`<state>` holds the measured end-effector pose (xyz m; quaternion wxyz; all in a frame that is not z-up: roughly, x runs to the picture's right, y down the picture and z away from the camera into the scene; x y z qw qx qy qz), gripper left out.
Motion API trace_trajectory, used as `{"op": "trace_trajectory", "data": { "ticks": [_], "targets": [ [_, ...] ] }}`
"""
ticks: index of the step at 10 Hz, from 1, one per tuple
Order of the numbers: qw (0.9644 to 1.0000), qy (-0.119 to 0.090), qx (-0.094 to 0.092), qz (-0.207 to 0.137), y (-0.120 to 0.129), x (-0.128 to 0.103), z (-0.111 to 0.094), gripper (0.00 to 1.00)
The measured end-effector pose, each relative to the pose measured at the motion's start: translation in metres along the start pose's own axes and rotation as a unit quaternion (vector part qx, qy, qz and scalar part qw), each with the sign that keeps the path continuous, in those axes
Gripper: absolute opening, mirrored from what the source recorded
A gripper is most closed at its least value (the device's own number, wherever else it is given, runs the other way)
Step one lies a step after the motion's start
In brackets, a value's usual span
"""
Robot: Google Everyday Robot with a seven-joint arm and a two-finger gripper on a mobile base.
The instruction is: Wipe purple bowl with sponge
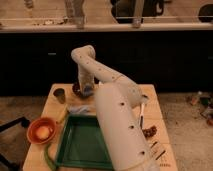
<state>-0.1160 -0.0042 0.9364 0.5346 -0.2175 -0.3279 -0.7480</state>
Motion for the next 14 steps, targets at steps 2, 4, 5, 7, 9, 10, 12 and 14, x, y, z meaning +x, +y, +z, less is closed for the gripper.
{"op": "trace_trajectory", "data": {
  "ticks": [2, 4, 5, 7, 9, 10, 12, 14],
  "targets": [
    [0.9999, 0.001, -0.006, -0.013, -0.004, 0.019, -0.003, 0.00],
    [0.9996, 0.003, -0.012, -0.026, -0.012, 0.030, -0.006, 0.00],
    [0.9995, 0.004, -0.013, -0.027, -0.013, 0.032, -0.007, 0.00],
    [0.9991, 0.000, -0.013, -0.041, -0.018, 0.033, -0.007, 0.00],
    [0.9980, -0.008, -0.011, -0.061, -0.039, 0.029, -0.006, 0.00],
    [0.9978, -0.012, -0.010, -0.064, -0.043, 0.022, -0.004, 0.00],
    [0.9977, -0.018, -0.011, -0.065, -0.043, 0.008, -0.004, 0.00],
    [0.9981, -0.019, -0.011, -0.058, -0.036, 0.001, -0.004, 0.00]
  ]
}}
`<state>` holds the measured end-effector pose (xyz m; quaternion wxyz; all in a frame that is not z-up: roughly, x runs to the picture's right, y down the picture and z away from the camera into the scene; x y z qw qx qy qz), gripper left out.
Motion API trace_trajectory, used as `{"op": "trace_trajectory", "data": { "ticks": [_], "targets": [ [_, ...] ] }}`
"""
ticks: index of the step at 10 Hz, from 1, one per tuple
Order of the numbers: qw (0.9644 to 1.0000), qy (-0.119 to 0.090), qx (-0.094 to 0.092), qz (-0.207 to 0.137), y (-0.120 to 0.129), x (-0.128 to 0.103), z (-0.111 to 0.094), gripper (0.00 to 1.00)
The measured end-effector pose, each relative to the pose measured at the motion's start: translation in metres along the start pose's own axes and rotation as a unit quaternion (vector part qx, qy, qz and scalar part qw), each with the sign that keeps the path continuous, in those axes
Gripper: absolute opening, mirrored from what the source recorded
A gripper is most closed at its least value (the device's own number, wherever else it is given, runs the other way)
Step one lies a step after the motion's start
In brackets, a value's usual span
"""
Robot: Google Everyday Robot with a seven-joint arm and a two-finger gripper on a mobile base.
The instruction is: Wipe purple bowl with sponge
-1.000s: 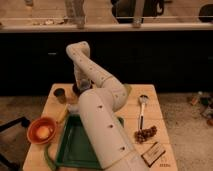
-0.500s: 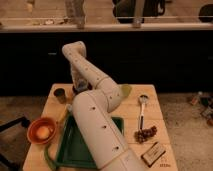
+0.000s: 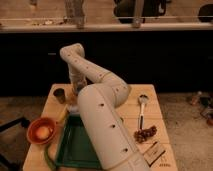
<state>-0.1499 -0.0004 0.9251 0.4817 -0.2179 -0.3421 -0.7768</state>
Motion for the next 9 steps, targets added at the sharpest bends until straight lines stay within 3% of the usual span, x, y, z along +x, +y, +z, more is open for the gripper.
{"op": "trace_trajectory", "data": {
  "ticks": [5, 9],
  "targets": [
    [0.9999, -0.007, 0.001, 0.013, 0.026, 0.007, 0.007, 0.00],
    [0.9999, -0.009, 0.001, 0.008, 0.027, 0.016, 0.009, 0.00]
  ]
}}
